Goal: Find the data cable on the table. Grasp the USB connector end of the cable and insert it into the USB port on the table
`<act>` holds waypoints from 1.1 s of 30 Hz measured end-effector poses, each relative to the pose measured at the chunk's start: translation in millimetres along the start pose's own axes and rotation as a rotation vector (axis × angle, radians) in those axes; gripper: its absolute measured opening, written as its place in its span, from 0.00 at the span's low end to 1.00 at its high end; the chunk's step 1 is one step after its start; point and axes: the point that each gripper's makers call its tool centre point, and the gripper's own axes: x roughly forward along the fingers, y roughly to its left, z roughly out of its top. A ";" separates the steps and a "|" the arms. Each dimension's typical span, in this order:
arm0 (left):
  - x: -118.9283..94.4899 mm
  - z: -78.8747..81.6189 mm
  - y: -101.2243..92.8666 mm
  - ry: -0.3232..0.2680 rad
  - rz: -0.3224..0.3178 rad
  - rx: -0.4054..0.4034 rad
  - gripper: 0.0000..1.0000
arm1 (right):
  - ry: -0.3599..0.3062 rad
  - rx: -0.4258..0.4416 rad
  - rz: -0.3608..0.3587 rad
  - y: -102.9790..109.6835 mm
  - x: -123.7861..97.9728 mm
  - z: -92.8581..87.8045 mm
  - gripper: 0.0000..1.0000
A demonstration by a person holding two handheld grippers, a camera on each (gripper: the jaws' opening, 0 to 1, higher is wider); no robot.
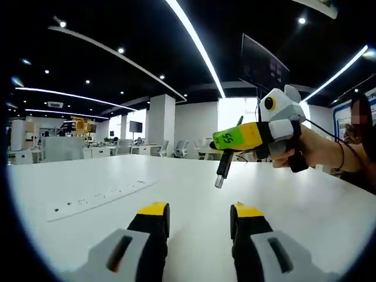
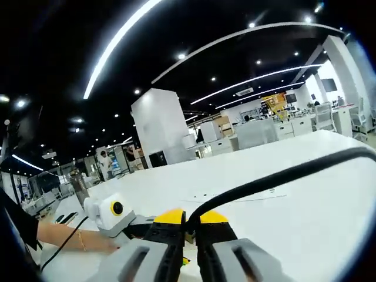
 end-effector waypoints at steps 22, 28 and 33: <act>41.4 -4.7 12.1 0.038 -0.035 0.019 0.46 | 0.210 -0.202 -0.170 -75.7 55.1 27.4 0.08; 46.3 -8.5 21.2 0.064 -0.021 0.033 0.48 | 0.230 -0.193 -0.174 -91.9 71.7 30.3 0.08; 48.9 -9.2 31.9 0.067 0.007 0.036 0.50 | 0.272 -0.222 -0.190 -109.4 82.8 27.8 0.08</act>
